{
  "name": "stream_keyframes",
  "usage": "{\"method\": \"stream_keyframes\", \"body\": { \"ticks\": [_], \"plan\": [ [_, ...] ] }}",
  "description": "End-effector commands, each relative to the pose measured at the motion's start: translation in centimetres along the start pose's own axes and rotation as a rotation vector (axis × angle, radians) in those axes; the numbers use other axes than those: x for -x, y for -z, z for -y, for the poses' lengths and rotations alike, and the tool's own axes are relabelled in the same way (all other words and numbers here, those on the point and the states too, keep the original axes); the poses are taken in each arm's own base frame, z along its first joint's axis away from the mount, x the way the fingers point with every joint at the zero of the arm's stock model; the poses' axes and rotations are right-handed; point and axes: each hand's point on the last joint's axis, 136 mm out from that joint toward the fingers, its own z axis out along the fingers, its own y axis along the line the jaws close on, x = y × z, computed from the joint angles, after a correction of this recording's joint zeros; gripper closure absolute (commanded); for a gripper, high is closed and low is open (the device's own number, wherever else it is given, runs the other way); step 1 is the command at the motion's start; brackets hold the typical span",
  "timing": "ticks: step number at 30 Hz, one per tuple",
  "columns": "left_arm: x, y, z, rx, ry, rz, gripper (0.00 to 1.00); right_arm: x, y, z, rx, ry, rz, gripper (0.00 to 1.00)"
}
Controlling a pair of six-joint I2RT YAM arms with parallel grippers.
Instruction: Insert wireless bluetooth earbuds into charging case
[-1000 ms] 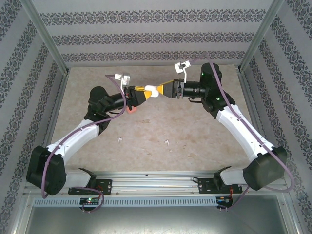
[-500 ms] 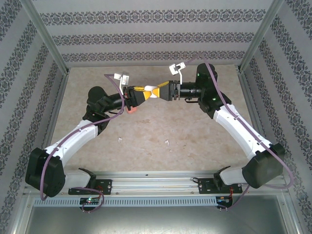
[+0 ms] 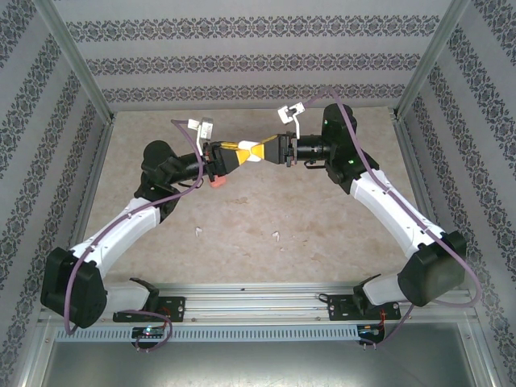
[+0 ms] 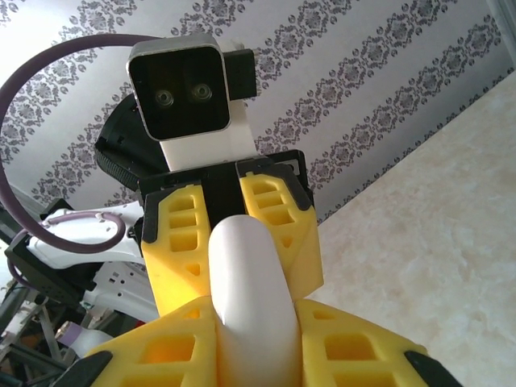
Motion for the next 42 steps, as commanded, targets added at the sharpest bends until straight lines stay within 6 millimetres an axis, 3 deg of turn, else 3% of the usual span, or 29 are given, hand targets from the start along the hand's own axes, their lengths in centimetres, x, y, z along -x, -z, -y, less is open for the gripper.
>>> {"method": "stream_keyframes", "body": {
  "ticks": [1,3,4,7,14,26,42],
  "plan": [
    [0.8,0.4,1.5,0.001,-0.096,-0.008,0.73,0.3,-0.1,-1.2,0.023,0.077,-0.007,0.86],
    [0.6,0.9,1.7,0.013,-0.123,-0.023,0.46,0.2,0.1,-1.3,0.009,0.101,-0.015,0.87],
    [0.5,1.1,1.6,0.024,-0.129,-0.029,0.38,0.2,0.2,-1.4,0.003,0.114,-0.018,0.87],
    [0.4,2.4,1.8,0.054,-0.175,-0.041,0.28,0.0,0.4,-1.9,-0.011,0.160,-0.040,0.87],
    [0.2,3.6,2.5,0.016,-0.167,-0.073,0.32,-0.1,0.5,-2.7,-0.007,0.212,-0.055,0.87],
    [0.3,2.3,1.9,-0.033,-0.096,-0.068,0.39,-0.4,-0.5,-3.5,0.010,0.234,-0.081,0.87],
    [-0.6,1.4,1.7,-0.036,-0.087,-0.106,0.51,-0.2,-1.1,-2.9,0.005,0.227,-0.088,0.87]
  ]
}}
